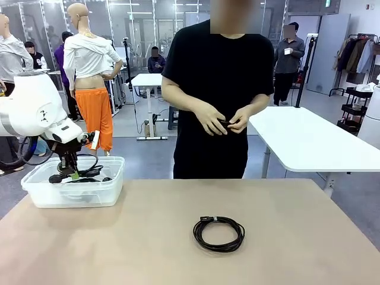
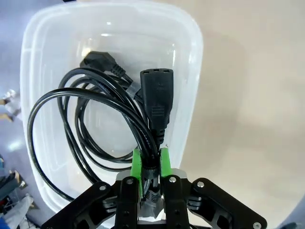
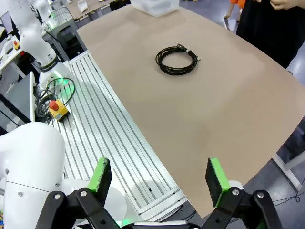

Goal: Organize and store the cables.
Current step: Place the Power Cable into the Organizing box.

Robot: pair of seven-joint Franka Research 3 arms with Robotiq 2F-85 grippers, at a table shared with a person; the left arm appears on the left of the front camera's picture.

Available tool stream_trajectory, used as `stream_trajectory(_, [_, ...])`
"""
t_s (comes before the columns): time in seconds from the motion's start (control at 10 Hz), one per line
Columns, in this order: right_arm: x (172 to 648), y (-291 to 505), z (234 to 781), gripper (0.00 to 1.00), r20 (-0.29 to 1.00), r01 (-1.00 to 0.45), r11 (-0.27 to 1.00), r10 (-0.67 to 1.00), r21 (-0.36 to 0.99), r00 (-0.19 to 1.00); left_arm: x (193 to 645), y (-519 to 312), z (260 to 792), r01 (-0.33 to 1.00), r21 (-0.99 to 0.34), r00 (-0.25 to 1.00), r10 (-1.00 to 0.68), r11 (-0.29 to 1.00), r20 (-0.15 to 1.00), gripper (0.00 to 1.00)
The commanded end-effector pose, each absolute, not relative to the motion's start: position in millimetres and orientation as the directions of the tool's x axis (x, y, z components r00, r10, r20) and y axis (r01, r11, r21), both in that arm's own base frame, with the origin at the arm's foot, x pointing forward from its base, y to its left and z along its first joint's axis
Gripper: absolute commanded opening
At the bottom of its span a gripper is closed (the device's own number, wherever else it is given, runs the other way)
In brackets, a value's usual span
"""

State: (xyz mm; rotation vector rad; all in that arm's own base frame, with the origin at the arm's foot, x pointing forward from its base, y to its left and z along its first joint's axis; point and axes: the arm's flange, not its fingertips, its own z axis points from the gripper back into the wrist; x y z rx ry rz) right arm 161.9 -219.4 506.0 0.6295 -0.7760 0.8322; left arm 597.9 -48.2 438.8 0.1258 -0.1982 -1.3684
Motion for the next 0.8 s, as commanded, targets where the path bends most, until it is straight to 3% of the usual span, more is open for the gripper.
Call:
stream_trajectory(0.0, [163.6,-223.1,507.4,1.00,0.796,-0.826,0.532,0.411,0.188,0.446,613.5,-46.9,443.3,0.955,0.185,0.227,-0.973,0.231,0.039,0.33])
stream_trajectory(0.1, [163.6,-223.1,507.4,1.00,0.796,-0.826,0.532,0.411,0.188,0.446,612.1,-46.2,445.7,0.950,0.183,0.247,-0.968,0.252,0.049,0.45])
stream_trajectory(0.4, [163.6,-223.1,507.4,1.00,0.796,-0.826,0.532,0.411,0.188,0.446,605.0,-49.7,449.2,0.943,0.203,0.258,-0.964,0.266,0.065,1.00])
stream_trajectory(0.7, [163.6,-223.1,507.4,1.00,0.796,-0.826,0.532,0.411,0.188,0.446,587.1,-53.4,447.9,0.934,0.212,0.275,-0.958,0.287,0.088,0.96])
